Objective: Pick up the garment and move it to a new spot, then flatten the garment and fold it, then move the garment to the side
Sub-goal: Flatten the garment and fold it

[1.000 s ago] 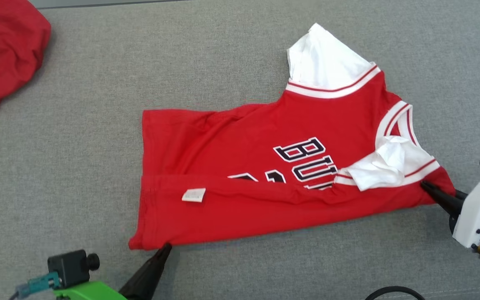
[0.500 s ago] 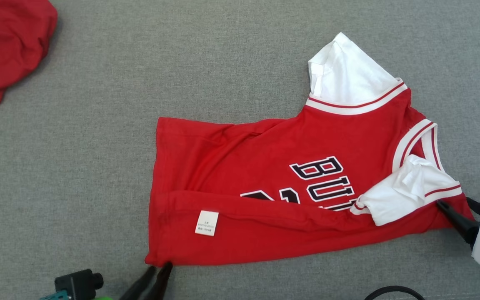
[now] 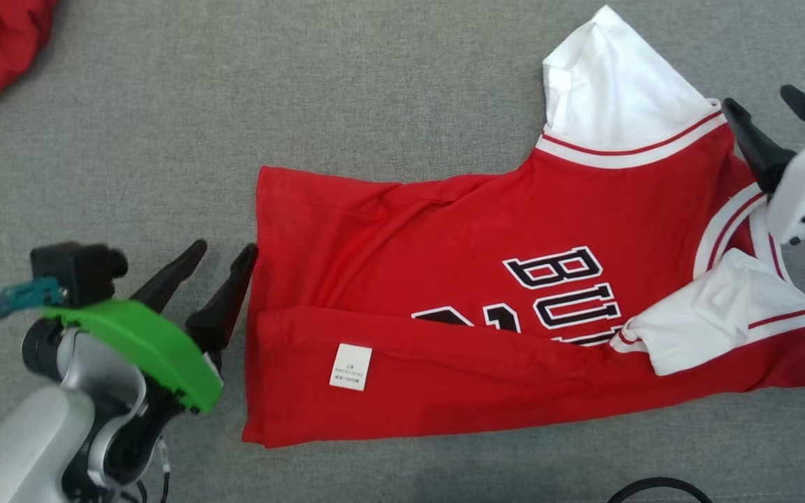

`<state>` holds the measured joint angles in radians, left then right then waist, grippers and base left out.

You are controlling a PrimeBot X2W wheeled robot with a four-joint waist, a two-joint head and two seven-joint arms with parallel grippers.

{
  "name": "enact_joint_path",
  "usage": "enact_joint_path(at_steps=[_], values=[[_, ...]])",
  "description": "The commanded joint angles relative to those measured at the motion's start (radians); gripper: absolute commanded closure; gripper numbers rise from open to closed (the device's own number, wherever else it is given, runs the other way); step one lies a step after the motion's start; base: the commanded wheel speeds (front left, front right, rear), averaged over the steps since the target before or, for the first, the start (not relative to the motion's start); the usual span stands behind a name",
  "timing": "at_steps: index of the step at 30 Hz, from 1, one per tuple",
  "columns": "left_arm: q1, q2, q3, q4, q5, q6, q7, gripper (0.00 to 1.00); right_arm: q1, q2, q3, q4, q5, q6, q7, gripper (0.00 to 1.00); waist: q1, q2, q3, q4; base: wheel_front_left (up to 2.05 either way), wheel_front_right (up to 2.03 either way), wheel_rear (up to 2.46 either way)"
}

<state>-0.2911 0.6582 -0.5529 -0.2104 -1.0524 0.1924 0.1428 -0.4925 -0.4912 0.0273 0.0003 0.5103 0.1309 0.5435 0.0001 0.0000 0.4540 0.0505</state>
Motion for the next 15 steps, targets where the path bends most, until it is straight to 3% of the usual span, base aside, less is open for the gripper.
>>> enact_joint_path(at_steps=[1, 3, 6, 15], values=[[-0.071, -0.019, -0.021, 0.037, 0.026, -0.015, 0.027, 0.00, -0.056, 0.009, 0.029, 0.043, -0.026, 0.000, 0.002, 0.00, -0.0001, 0.0000, 0.053, 0.046, 0.00, 0.00, 0.00], [-0.191, -0.072, -0.066, 0.129, 0.046, -0.046, 0.082, 0.00, -0.178, 0.050, 0.089, 0.151, -0.066, 0.000, -0.007, 0.00, -0.0001, 0.0000, 0.070, 0.066, 0.00, 0.00, 0.00], [-0.269, -0.109, -0.098, 0.196, 0.050, -0.081, 0.124, 0.00, -0.277, 0.077, 0.140, 0.251, -0.094, -0.001, -0.019, 0.00, -0.0001, 0.0000, 0.083, 0.084, 0.00, 0.00, 0.00], [-0.379, -0.199, -0.145, 0.291, 0.029, -0.147, 0.172, 0.00, -0.432, 0.078, 0.202, 0.443, -0.123, -0.001, -0.059, 0.00, -0.0001, 0.0000, 0.113, 0.133, 0.00, 0.00, 0.00]])
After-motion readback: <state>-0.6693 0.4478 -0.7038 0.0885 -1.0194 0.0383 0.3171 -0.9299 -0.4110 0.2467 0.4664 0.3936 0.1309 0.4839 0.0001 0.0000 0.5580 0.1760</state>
